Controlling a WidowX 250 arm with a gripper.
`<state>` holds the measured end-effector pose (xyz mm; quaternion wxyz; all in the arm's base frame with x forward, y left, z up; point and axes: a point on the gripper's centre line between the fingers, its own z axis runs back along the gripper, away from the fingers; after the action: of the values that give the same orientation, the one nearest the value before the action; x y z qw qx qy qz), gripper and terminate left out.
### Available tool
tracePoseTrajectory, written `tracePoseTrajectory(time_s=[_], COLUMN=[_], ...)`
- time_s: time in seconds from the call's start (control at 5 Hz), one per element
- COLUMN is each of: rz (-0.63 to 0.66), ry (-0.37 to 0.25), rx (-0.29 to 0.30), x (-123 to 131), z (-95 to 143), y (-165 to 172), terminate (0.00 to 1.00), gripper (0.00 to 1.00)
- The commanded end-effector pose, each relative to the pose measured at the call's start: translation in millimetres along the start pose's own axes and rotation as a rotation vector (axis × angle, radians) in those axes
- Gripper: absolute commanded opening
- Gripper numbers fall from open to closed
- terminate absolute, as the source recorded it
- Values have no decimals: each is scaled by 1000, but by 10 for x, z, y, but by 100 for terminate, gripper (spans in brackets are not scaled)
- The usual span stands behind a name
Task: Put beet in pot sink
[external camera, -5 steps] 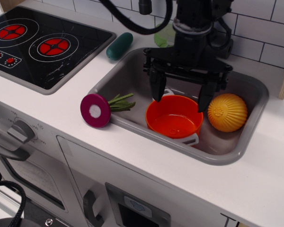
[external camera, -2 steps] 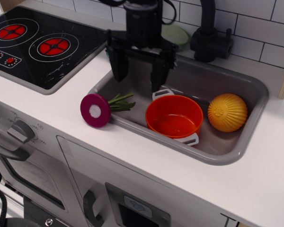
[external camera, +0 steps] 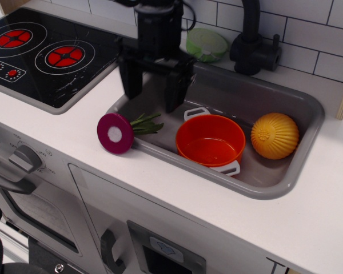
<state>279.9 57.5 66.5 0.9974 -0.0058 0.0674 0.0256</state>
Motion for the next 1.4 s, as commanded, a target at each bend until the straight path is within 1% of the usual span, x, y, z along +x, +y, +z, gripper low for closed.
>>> tracePoseTrajectory(time_s=[0.0,0.2,0.6,0.8,1.0,1.2], rz=[-16,-12,-20,-27,-28,-22], ry=[-41,-44,-40,-36,-33,-46], rx=[-11,7,35,39,45,39], x=[10,11,-11,-27,-36,-39], z=[-86,-180,-234,-248,-255,-214], y=[37,44,72,81,82,98], terminate=[0,0,0,0,0,0], gripper=[100,100,100,0,0,0])
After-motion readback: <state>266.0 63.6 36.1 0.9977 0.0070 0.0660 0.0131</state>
